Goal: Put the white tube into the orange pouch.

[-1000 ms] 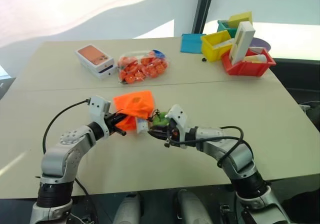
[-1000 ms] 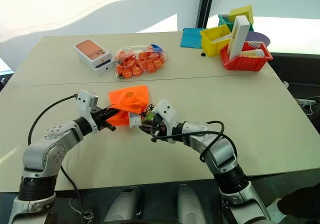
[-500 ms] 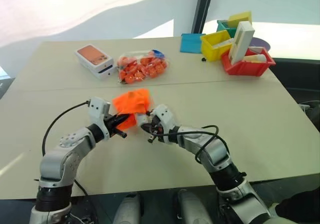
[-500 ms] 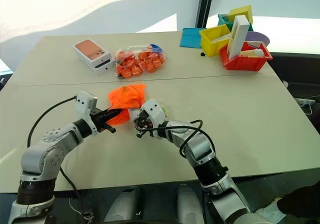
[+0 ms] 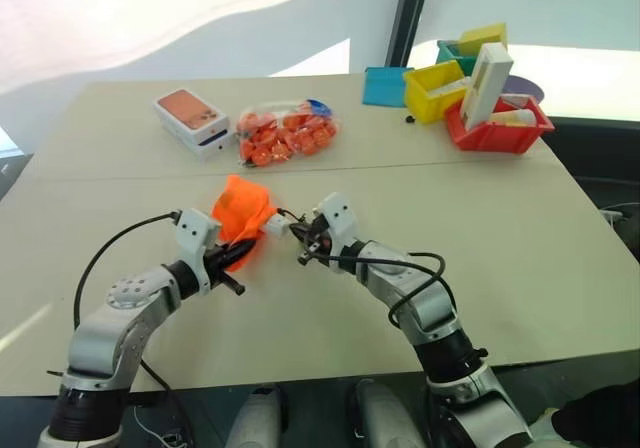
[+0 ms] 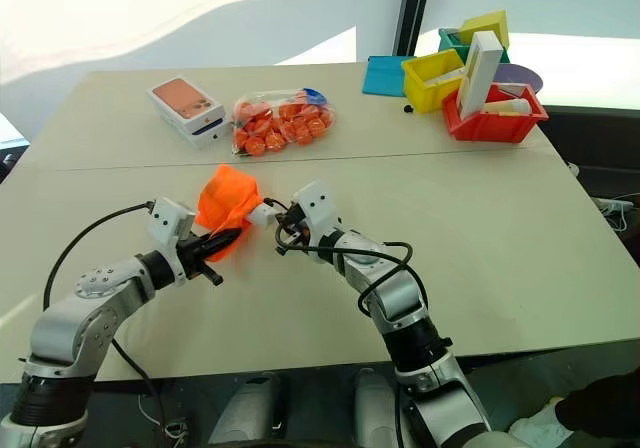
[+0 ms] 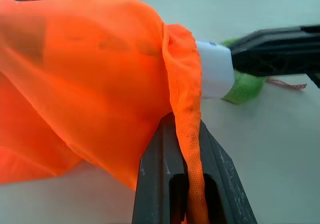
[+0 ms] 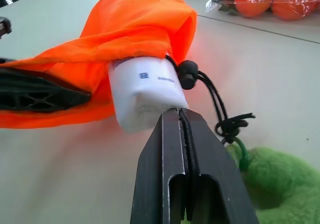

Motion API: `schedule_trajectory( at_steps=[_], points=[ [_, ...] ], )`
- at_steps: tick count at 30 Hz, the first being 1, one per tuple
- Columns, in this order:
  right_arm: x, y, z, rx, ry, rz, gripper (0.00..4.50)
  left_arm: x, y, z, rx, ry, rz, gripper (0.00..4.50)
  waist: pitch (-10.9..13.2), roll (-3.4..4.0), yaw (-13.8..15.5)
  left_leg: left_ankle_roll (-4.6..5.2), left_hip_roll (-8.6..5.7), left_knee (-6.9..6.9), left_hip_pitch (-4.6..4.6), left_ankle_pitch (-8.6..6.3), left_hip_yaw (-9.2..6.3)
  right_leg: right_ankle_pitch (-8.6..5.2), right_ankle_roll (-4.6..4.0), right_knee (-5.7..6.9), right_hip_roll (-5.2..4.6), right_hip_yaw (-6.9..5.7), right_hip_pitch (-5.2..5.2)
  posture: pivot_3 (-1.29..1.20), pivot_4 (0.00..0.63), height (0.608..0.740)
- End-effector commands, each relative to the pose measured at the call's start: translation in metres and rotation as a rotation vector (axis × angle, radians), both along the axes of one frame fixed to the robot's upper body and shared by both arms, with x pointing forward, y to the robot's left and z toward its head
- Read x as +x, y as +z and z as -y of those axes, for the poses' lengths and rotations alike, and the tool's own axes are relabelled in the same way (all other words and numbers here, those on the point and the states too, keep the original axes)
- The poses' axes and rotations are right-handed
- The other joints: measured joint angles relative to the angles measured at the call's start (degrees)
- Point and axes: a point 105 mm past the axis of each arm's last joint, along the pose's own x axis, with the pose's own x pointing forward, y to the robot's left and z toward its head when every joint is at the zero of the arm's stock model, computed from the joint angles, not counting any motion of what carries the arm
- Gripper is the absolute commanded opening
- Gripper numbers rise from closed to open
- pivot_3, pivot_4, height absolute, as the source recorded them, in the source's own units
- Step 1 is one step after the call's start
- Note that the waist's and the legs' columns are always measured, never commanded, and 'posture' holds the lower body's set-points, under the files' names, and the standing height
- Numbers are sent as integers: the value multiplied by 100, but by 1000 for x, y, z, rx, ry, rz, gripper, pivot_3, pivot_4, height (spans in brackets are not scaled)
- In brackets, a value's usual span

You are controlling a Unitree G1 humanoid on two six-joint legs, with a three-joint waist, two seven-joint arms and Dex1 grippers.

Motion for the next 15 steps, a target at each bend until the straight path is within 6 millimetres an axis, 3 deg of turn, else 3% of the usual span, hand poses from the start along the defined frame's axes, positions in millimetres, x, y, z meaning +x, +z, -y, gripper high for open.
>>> schedule_trajectory(
  at_steps=[1,7,12,15],
  points=[
    [-9,16,-1,13,55,56,32,7,26,3,-42,9,96,0,0,0,2,0,0,2,-1,0,-1,0,0,0,0,0,0,0,150,740],
    [-10,13,8,-21,70,43,32,11,43,14,-39,-39,136,0,0,0,-20,0,0,0,-1,0,-1,10,18,1,6,-1,-2,0,150,740],
    [-10,3,8,-56,82,3,32,15,42,13,-10,-42,132,0,0,0,-13,0,0,-2,-1,0,-1,10,18,1,7,-1,-2,0,150,740],
    [-8,2,-2,-55,92,2,32,17,39,10,-7,-35,121,0,0,0,-17,0,0,-1,-1,0,-1,10,18,1,6,-1,-2,0,150,740]
  ],
)
